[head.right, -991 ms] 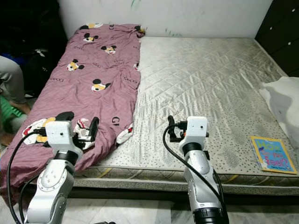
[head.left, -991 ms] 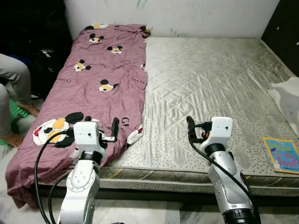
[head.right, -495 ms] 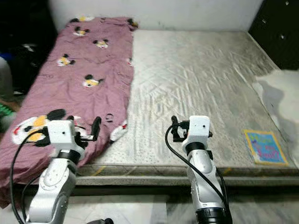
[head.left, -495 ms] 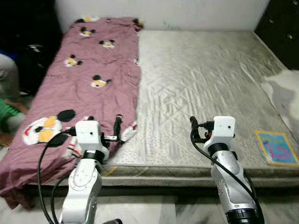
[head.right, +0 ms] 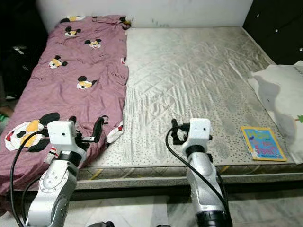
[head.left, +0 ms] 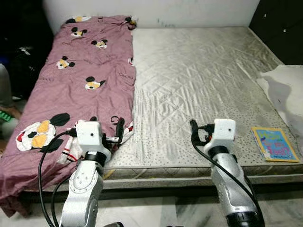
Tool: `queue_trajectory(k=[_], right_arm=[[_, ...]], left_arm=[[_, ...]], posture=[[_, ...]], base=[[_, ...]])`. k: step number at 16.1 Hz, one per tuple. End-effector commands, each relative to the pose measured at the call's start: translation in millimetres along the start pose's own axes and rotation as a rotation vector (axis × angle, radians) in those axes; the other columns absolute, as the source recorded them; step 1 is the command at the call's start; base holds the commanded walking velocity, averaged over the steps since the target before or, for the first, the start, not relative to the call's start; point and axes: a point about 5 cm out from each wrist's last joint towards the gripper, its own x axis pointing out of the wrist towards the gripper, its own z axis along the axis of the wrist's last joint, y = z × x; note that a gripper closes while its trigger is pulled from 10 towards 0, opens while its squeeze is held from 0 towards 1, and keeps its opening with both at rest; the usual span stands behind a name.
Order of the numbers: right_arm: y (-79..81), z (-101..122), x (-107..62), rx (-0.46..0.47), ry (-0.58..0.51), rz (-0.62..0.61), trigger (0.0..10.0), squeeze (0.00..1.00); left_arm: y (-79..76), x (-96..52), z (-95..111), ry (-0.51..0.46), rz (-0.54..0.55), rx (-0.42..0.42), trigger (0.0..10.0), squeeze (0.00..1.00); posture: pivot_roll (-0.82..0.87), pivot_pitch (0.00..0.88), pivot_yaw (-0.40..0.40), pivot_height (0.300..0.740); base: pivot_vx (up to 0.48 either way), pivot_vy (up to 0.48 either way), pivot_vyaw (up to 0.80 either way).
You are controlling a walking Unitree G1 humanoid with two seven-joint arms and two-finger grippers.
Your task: Clean up the room
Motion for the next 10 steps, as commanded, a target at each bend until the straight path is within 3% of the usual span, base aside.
queue_trajectory(k=[1,10], right_arm=[[0.2,1.1,1.2,0.007,-0.009,0.0,10.0,0.0],[3.2,3.1,5.9,0.01,-0.017,0.006,10.0,0.0]], left_arm=[[-0.8,0.2,2.6,-0.005,-0.014,0.0,10.0,0.0],[-1.7,5.1,4.5,-0.016,-0.017,0.011,10.0,0.0]], posture=[[-0.02,0.12,0.016,0.74],[-0.02,0.119,0.012,0.74]], base=[[0.292,0.0,0.0],[0.312,0.0,0.0]])
